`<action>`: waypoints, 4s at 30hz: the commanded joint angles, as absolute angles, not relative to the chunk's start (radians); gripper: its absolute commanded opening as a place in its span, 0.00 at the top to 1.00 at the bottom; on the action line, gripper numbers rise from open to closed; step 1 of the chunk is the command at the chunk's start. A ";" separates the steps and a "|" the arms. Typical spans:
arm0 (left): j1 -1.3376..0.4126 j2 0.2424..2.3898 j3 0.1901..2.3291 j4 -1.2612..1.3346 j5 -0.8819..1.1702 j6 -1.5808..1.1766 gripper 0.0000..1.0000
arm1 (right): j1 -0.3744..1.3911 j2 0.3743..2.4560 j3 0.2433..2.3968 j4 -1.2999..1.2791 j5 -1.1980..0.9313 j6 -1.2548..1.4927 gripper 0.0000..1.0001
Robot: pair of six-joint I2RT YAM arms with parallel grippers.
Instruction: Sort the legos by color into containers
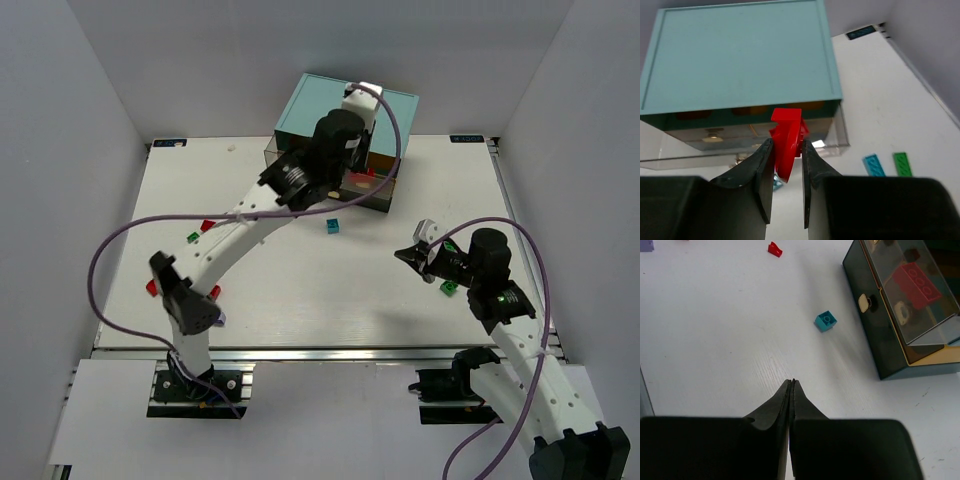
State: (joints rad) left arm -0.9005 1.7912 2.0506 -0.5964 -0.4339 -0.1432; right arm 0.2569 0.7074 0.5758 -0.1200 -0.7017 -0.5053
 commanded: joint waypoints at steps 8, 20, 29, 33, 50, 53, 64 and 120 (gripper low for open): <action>-0.778 2.011 2.214 -0.520 -0.560 -0.037 1.00 | 0.241 0.759 0.569 -0.081 -0.687 -0.511 1.00; -0.710 2.051 2.183 -0.548 -0.499 -0.064 0.91 | 0.244 0.775 0.565 -0.091 -0.658 -0.540 1.00; -0.681 2.072 2.184 -0.566 -0.474 -0.092 0.44 | 0.238 0.765 0.557 -0.087 -0.641 -0.555 1.00; -0.672 2.069 2.186 -0.574 -0.462 -0.107 0.34 | 0.236 0.765 0.558 -0.090 -0.644 -0.557 1.00; -0.526 1.307 1.235 -0.374 -0.428 -0.350 0.99 | 0.230 0.746 0.568 -0.114 -0.695 -0.561 0.69; -0.457 1.210 1.098 -0.353 -0.436 -0.354 0.90 | 0.230 0.749 0.566 -0.112 -0.698 -0.560 0.69; -0.290 1.281 1.045 -0.466 -0.394 -0.564 0.46 | 0.225 0.752 0.565 -0.109 -0.698 -0.552 0.67; 0.011 1.383 1.030 -0.146 0.167 -0.756 0.90 | 0.222 0.778 0.571 -0.123 -0.660 -0.572 0.64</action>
